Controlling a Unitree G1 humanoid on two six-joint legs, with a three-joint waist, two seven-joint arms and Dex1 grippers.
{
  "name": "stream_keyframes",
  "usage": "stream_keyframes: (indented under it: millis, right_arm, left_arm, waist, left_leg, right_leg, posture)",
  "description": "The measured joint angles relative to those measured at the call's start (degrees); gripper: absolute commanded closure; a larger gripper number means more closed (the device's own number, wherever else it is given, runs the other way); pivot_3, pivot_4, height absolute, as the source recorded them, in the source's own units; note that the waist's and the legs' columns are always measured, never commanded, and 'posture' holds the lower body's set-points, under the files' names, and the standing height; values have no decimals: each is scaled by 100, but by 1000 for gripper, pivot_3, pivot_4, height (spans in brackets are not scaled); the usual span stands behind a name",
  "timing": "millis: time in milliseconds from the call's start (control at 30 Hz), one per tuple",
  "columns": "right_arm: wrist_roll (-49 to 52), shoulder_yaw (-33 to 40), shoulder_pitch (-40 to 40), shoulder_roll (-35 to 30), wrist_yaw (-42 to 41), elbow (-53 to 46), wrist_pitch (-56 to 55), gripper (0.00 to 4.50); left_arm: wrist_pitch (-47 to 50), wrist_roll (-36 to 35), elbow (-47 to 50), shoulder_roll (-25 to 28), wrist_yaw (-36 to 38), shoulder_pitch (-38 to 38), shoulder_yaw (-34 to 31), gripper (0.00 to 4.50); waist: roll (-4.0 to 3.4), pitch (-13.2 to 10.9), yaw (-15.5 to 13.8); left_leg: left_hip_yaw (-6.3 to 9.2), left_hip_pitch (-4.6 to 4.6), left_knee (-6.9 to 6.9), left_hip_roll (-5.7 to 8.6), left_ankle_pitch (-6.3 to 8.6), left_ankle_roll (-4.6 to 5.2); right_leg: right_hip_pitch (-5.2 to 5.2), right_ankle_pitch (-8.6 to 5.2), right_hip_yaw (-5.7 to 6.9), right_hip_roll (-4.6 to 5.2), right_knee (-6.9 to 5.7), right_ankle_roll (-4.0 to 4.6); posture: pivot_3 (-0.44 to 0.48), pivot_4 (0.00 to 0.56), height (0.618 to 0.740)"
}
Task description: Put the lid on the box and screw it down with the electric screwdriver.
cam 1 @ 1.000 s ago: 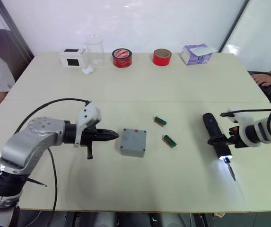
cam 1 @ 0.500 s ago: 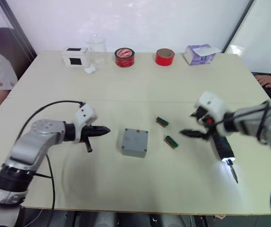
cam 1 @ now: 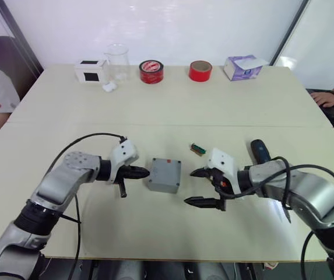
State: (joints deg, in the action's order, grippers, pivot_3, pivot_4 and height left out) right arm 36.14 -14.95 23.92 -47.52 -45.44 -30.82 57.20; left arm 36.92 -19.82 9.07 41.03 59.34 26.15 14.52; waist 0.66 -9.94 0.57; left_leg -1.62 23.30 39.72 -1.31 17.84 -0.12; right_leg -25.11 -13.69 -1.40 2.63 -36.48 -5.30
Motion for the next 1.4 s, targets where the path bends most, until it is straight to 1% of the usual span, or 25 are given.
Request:
stream_keyframes:
  millis: [167,233,300,367,500,600,667,733,800,900,1000,1067,1200,1267,1400]
  right_arm:
    - [22,-99,29,341,-12,16,162,89]
    - [125,-88,54,526,72,68,398,89]
    - [271,-35,79,888,216,99,630,89]
    - [434,-16,100,1105,301,71,774,89]
    - [573,162,115,1075,427,21,1010,89]
    - [566,303,156,780,385,-52,1029,89]
    - [446,353,218,360,222,-24,830,89]
    - [277,434,291,205,150,168,643,89]
    - [59,452,428,237,83,637,340,89]
    - [-172,356,541,283,-59,1052,24,89]
    - [-563,-52,600,291,-335,1330,-398,89]
    - [-704,-268,602,353,-478,1444,-554,89]
    - [-904,-597,620,577,-726,1512,-832,89]
    - [-1020,-753,616,658,-840,1517,-988,89]
    - [-1252,-892,614,671,-948,1554,-1145,89]
  left_arm:
    - [-32,105,-55,-66,56,127,17,4500]
    - [-155,237,-405,-299,-12,346,40,4500]
    - [-343,429,-836,-578,-168,693,46,4500]
    - [-518,539,-1030,-715,-200,908,50,4500]
    - [-730,705,-1359,-617,-70,967,50,4500]
    - [-733,760,-1366,-396,62,930,36,4500]
    - [-698,746,-1167,-116,204,669,-10,4500]
    - [-602,697,-1019,55,271,380,-85,4500]
    - [-427,573,-761,69,239,109,-215,4500]
    - [-201,437,-486,88,163,-66,-357,4500]
    - [176,193,205,259,178,-580,-466,4500]
    - [353,64,531,215,140,-775,-444,4500]
    - [560,-19,838,-55,-124,-780,-403,4500]
    - [574,8,851,-164,-239,-743,-317,4500]
    - [582,71,746,-202,-353,-679,-228,4500]
  waist:
    - [0,0,-8]
    - [0,1,-35]
    - [6,2,-63]
    - [5,2,-75]
    - [5,2,-53]
    - [5,2,-52]
    - [4,2,-23]
    - [4,2,11]
    - [5,2,16]
    - [5,2,-1]
    - [4,2,26]
    - [5,2,20]
    - [5,2,-4]
    - [5,2,5]
    - [5,2,6]
  left_leg:
    - [5,0,15,1,0,1]
    - [12,-3,28,4,0,1]
    - [14,-3,34,5,0,0]
    - [13,-8,35,7,0,0]
    - [14,-10,34,6,0,1]
    - [13,-10,34,6,0,0]
    - [10,-13,34,6,0,1]
    - [10,-13,34,3,0,1]
    - [10,-15,34,0,0,1]
    - [12,-15,34,1,0,1]
    - [4,-19,33,-2,1,1]
    - [5,-18,34,-3,0,1]
    - [8,-25,36,1,0,0]
    - [8,-27,36,1,0,0]
    - [8,-29,35,1,0,0]
  right_leg:
    - [10,0,4,1,-3,0]
    - [21,0,13,3,-10,0]
    - [23,3,17,1,-11,3]
    - [23,3,13,2,-20,3]
    - [19,2,13,1,-30,4]
    - [17,1,12,2,-35,5]
    - [18,1,9,4,-36,5]
    - [18,1,8,4,-35,5]
    - [18,1,9,1,-40,5]
    - [17,0,9,0,-45,5]
    - [16,0,-1,2,-45,5]
    - [15,0,0,2,-47,4]
    - [24,0,3,4,-49,4]
    - [24,0,3,3,-50,4]
    - [24,0,4,1,-51,5]
  posture:
    - [0,150,740]
    - [0,150,740]
    - [0,150,740]
    - [0,150,740]
    - [0,150,740]
    - [0,150,740]
    - [0,150,740]
    - [0,150,740]
    - [0,150,740]
    - [0,150,740]
    - [0,150,740]
    - [0,150,740]
    - [0,150,740]
    - [0,150,740]
    - [0,150,740]
